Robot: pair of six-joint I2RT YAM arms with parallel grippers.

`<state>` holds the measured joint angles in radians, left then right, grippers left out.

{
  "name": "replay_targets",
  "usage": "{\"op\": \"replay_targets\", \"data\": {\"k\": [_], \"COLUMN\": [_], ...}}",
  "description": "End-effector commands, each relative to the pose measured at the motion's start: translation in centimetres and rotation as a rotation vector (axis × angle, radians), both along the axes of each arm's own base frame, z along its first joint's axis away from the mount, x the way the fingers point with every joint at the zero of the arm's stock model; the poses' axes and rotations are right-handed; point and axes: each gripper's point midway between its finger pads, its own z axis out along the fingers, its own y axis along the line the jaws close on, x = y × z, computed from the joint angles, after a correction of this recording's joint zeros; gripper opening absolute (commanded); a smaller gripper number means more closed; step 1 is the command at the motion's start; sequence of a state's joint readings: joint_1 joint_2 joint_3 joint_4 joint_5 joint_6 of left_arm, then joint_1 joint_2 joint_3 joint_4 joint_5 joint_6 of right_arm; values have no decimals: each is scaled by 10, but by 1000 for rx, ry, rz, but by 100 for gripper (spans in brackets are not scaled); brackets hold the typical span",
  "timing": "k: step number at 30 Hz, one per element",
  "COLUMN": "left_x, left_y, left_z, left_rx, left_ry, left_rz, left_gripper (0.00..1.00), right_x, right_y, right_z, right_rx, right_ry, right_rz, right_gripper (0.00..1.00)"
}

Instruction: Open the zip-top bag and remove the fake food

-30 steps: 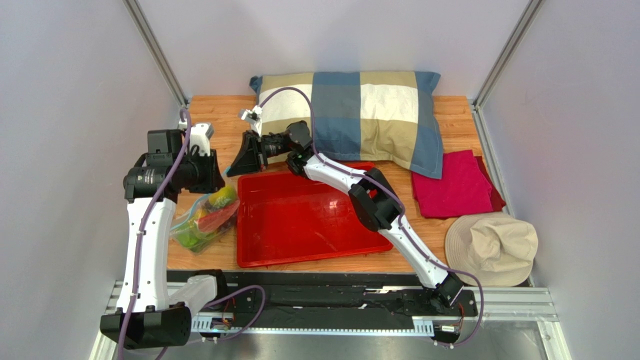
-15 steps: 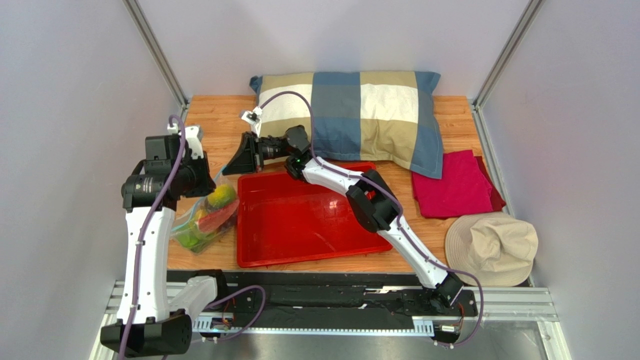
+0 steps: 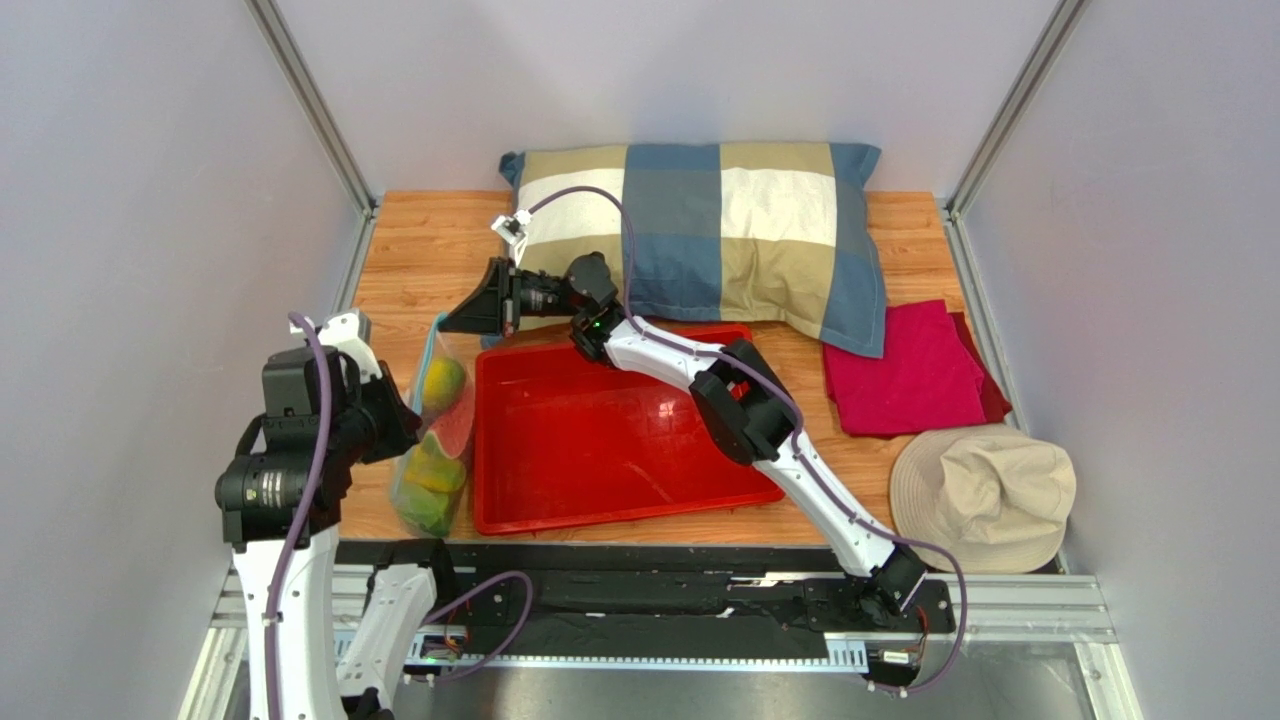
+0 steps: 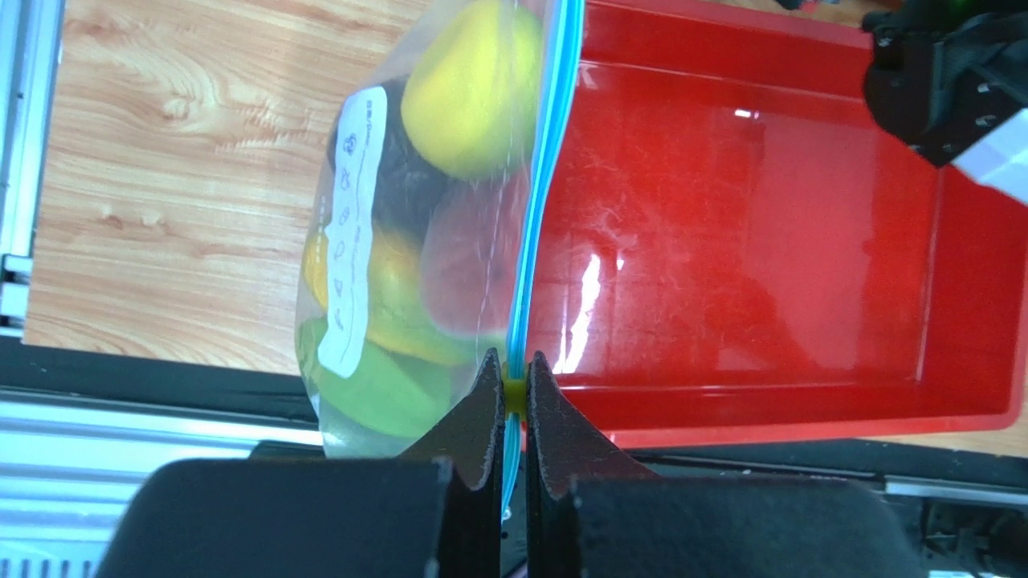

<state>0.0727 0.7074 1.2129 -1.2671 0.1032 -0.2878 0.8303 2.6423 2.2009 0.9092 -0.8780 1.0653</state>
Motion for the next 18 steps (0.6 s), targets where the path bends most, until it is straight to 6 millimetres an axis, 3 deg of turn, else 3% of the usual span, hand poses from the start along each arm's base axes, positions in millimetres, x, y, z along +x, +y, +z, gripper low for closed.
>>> {"op": "replay_targets", "data": {"k": [1, 4, 5, 7, 18], "left_x": [-54, -67, -71, -77, -91], "left_y": [-13, -19, -19, -20, -33], "left_z": [-10, -11, -11, -13, -20], "left_rx": [-92, -129, -132, -138, -217], "left_ry": [119, 123, 120, 136, 167], "left_rz": [36, 48, 51, 62, 63], "left_gripper": [0, 0, 0, 0, 0], "right_x": [61, 65, 65, 66, 68], "right_y": [-4, 4, 7, 12, 19], "right_z": [-2, -9, 1, -3, 4], "right_rx": [40, 38, 53, 45, 60], "right_ry": [51, 65, 52, 51, 35], "right_rz": [-220, -230, -232, -250, -300], "right_gripper": [0, 0, 0, 0, 0]}}
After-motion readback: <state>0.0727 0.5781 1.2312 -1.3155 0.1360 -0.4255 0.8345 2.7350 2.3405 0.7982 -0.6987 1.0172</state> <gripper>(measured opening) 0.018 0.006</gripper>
